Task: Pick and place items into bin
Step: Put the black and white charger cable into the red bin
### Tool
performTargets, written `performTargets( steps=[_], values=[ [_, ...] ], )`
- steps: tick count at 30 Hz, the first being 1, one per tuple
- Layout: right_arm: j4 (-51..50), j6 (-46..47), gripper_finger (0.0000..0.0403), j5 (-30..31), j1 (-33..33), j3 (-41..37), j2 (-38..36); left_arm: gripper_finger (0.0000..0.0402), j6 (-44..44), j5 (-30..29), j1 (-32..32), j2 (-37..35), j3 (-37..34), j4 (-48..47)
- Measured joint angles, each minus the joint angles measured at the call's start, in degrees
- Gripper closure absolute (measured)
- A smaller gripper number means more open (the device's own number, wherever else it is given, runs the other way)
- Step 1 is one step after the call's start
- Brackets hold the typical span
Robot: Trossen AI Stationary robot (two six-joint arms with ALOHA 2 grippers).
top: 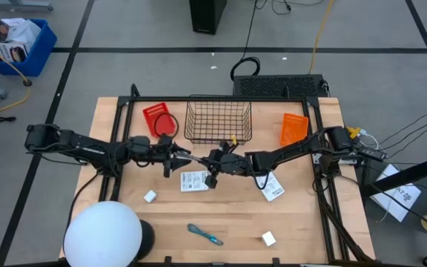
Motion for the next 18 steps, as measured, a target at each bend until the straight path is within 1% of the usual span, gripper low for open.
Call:
performTargets(
  steps=[4,6,8,14,18],
  values=[
    [-0.04,-0.17,0.0392,0.23,-0.02,-0.02,-0.92,0.0165,-0.46,0.35,0.0,0.04,0.0,-1.68],
    [0.07,0.17,0.0392,0.2,-0.04,-0.01,-1.12,0.0176,-0.47,0.32,0.09,0.04,0.0,-1.68],
    [-0.05,0.18,0.0392,0.14,-0.02,0.0,-1.12,0.0199,-0.52,0.22,0.36,0.04,0.0,-1.72],
    [-1.2,1.33,0.0392,-0.16,0.04,-0.01,-1.06,0.0294,-0.94,-0.01,1.31,0.04,-0.02,-1.57],
    [-1.33,1.34,0.0392,-0.31,0.04,-0.02,-1.06,0.0337,-0.83,-0.5,1.4,0.04,-0.04,-1.39]
  ],
)
